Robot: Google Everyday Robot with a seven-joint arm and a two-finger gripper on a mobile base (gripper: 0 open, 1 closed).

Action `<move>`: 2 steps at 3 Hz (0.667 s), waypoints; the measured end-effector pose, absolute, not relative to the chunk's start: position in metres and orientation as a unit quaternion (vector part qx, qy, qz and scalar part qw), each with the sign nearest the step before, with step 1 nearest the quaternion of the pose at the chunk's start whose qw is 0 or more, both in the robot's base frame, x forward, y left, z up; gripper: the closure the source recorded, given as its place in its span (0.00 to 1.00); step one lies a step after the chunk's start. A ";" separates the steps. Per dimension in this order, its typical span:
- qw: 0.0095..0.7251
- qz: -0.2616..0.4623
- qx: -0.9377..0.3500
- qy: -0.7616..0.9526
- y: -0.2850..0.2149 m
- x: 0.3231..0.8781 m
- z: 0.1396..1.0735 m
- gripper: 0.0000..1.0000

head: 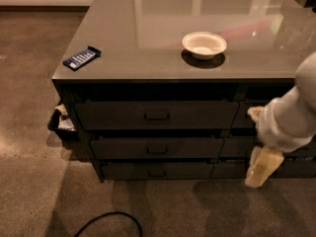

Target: Open middle drawer

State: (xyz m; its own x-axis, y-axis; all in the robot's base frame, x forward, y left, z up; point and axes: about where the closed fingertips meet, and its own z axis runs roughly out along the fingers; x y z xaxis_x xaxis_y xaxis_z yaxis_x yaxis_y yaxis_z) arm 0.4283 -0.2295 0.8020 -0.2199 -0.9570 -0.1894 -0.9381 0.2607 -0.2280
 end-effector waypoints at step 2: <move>0.140 -0.025 -0.603 0.785 -0.211 0.461 0.636 0.00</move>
Offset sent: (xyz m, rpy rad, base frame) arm 0.0884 0.0504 -0.2544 0.0177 -0.0312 -0.0871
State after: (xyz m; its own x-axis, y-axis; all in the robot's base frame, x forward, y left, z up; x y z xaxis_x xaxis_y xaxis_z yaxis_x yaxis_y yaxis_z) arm 0.4606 -0.2112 0.6357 -0.2345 -0.9534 -0.1898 -0.9397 0.2723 -0.2071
